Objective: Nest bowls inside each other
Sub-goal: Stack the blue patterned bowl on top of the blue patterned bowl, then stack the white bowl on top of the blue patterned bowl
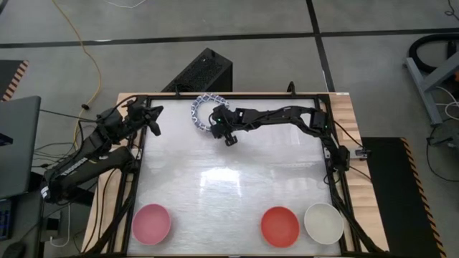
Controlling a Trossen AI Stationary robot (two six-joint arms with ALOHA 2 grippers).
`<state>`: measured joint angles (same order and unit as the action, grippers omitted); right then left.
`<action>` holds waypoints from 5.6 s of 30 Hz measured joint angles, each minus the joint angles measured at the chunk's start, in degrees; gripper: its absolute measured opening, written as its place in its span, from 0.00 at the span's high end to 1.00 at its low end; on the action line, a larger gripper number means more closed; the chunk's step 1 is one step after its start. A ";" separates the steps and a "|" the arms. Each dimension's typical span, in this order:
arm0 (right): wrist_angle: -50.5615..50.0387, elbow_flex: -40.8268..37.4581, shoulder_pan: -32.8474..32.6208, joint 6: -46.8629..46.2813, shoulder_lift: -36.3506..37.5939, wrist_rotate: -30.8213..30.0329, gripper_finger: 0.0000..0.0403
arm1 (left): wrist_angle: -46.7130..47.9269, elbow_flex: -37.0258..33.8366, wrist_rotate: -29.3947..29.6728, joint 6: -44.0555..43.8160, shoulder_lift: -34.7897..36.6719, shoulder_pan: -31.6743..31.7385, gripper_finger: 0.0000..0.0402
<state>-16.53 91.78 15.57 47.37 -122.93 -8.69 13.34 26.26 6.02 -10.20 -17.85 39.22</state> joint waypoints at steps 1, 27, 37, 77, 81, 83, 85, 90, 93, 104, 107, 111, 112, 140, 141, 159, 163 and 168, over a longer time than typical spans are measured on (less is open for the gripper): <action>-0.22 0.33 0.00 -0.09 -0.02 0.00 0.75 | 0.03 0.00 0.00 0.00 0.01 0.00 1.00; -13.00 12.73 2.08 -14.38 -0.11 18.34 0.72 | 0.46 0.00 -0.04 0.52 0.01 0.00 1.00; -2.96 12.68 5.06 -35.63 0.70 24.91 0.88 | 1.28 0.00 -0.87 0.44 0.02 -0.02 1.00; -15.29 -44.96 -17.73 -77.26 66.26 2.52 0.97 | -5.81 0.00 -13.27 -3.61 -0.24 -0.37 1.00; -24.21 -44.96 -22.87 -86.15 67.51 3.24 0.97 | -5.71 0.00 -13.23 -3.61 -0.24 -0.37 1.00; -27.59 -44.96 -25.12 -89.74 67.49 5.27 0.97 | -5.45 0.00 -13.22 -3.61 -0.24 -0.37 1.00; -30.45 -44.96 -27.25 -92.97 67.49 7.47 0.97 | -5.33 0.00 -13.16 -3.45 -0.24 -0.37 1.00; -36.06 -44.96 -32.62 -98.88 67.49 11.33 0.97 | -5.00 0.00 -12.55 -2.93 -0.26 -0.37 1.00; -39.79 -44.96 -35.52 -101.37 67.49 11.87 0.96 | -4.98 0.00 -11.63 -2.91 -0.26 -0.37 1.00; -47.51 -44.96 -43.35 -107.34 67.47 22.03 0.94 | -2.47 0.00 -11.21 -2.93 -0.26 -0.37 1.00; -47.52 -44.96 -45.33 -107.51 67.47 22.53 0.88 | -1.82 0.00 -11.21 -2.97 -0.26 -0.37 1.00; -47.04 -44.96 -47.82 -107.49 67.47 22.64 0.77 | -1.63 0.00 -11.21 -2.95 -0.26 -0.37 1.00; -46.98 -44.96 -48.42 -107.51 67.47 22.64 0.74 | -1.63 0.00 -11.21 -2.95 -0.26 -0.37 1.00; -43.92 -44.96 -59.06 -101.49 55.04 23.85 0.49 | -1.57 0.00 -8.50 -2.91 -0.26 -0.35 1.00; -44.09 -44.96 -59.01 -101.44 54.84 23.82 0.49 | -1.57 0.00 -8.48 -2.91 -0.26 -0.37 1.00; -41.87 -45.00 -58.49 -101.05 53.88 21.79 0.39 | 0.20 -0.02 -8.17 -2.05 -0.25 -0.37 1.00; -41.45 -45.06 -58.51 -100.87 51.49 22.10 0.39 | 0.25 -0.02 -8.15 -2.05 -0.26 -0.36 1.00; -41.32 -45.06 -58.62 -100.87 47.80 22.43 0.39 | 0.25 -0.02 -8.15 -2.04 -0.26 -0.35 1.00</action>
<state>-57.84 46.72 -43.05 -53.49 -75.13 13.74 13.58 26.24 -2.13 -12.24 -18.11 38.87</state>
